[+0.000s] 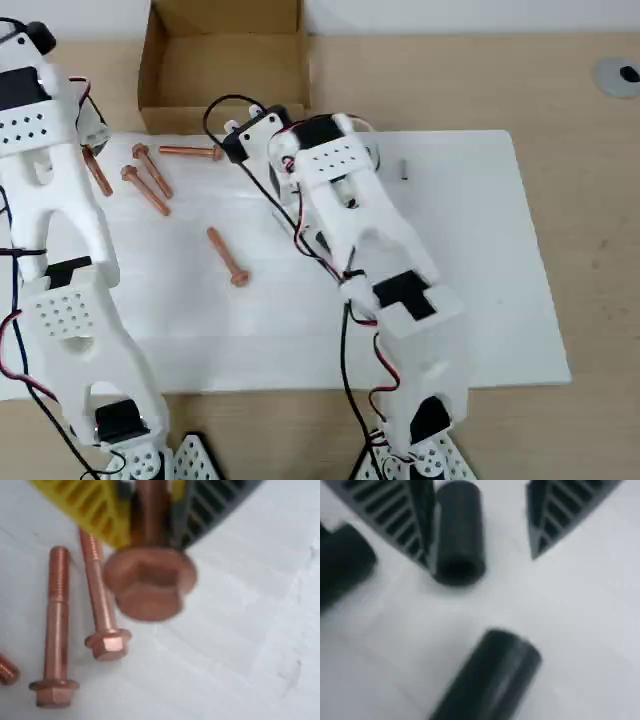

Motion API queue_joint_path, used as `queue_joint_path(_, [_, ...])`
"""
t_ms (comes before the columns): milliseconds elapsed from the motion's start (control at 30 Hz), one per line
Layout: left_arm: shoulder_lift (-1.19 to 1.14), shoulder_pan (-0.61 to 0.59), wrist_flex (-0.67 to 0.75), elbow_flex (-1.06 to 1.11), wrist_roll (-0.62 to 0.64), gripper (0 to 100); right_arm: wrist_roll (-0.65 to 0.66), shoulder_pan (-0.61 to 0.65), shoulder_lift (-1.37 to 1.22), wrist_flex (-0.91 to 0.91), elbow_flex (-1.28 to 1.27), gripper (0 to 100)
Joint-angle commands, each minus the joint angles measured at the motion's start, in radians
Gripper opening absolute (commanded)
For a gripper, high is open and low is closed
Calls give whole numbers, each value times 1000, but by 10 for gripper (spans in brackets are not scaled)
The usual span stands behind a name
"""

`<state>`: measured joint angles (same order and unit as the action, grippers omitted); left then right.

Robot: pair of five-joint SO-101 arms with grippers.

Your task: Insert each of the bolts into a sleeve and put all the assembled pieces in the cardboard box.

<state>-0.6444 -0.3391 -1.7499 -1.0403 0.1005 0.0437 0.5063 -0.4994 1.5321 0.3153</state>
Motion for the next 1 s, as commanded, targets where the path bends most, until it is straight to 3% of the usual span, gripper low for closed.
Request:
queue_joint_path(0, [48, 15, -3, -6, 5, 10, -54, 30, 1, -29, 13, 141])
queue_joint_path(433, [48, 17, -3, -6, 6, 10, -68, 31, -91, -57, 186, 142])
queue_joint_path(633, [48, 17, -3, -6, 6, 10, -239, 31, -219, -48, 334, 142])
queue_joint_path(967, [48, 8, -3, -5, 0, 10, -245, 30, -348, 15, 438, 142])
